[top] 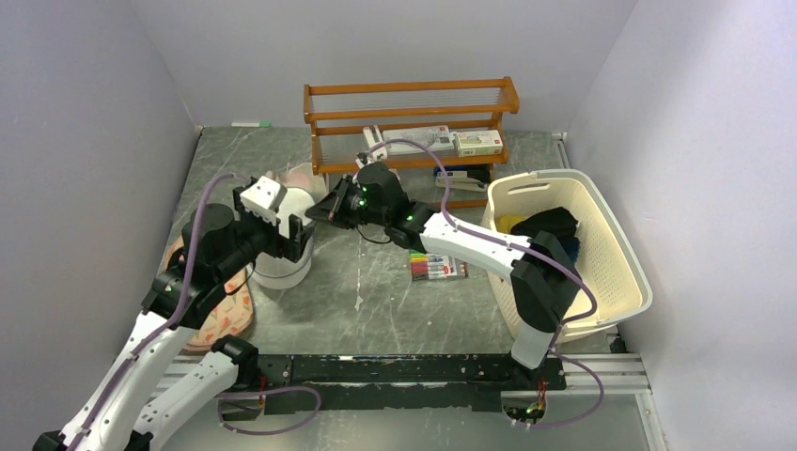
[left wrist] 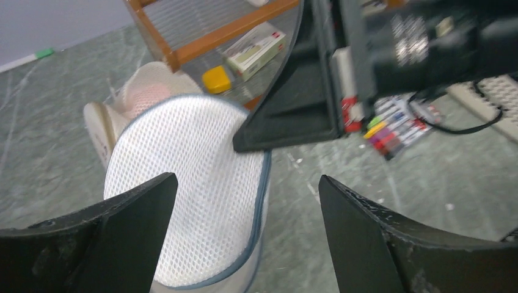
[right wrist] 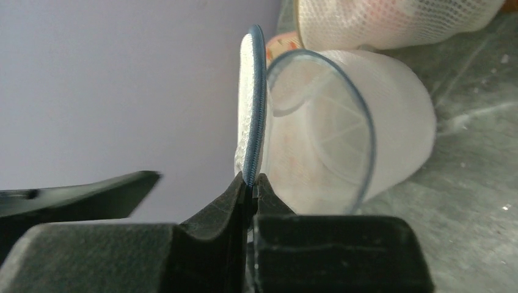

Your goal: Unzip the laundry bag and remove the bra

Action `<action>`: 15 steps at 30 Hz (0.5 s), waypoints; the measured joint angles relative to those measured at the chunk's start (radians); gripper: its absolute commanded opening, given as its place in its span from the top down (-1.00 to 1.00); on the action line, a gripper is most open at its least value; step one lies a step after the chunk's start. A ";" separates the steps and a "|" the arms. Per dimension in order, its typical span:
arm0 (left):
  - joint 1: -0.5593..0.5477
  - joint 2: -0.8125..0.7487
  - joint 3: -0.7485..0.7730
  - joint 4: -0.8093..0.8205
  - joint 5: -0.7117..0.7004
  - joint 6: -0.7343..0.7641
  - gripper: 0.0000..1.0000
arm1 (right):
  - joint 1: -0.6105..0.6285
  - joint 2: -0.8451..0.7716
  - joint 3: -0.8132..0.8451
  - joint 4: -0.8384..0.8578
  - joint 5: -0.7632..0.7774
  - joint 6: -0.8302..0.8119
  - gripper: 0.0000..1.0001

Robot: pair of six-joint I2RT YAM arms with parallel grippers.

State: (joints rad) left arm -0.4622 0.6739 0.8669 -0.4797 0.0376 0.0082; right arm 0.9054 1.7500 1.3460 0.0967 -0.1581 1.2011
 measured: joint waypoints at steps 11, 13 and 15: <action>0.000 -0.048 0.129 -0.081 0.056 -0.110 -0.99 | 0.001 -0.005 -0.151 0.068 -0.062 -0.142 1.00; 0.000 -0.077 0.141 -0.090 0.040 -0.140 -0.99 | 0.001 -0.005 -0.167 0.101 -0.080 -0.157 1.00; 0.000 -0.099 0.152 -0.090 0.025 -0.161 -0.99 | 0.002 -0.004 -0.177 0.138 -0.102 -0.168 1.00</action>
State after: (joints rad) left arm -0.4622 0.5751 1.0191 -0.5701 0.0624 -0.1528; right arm 0.9077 1.7458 1.1694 0.2352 -0.2604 1.0328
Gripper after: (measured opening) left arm 0.995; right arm 0.018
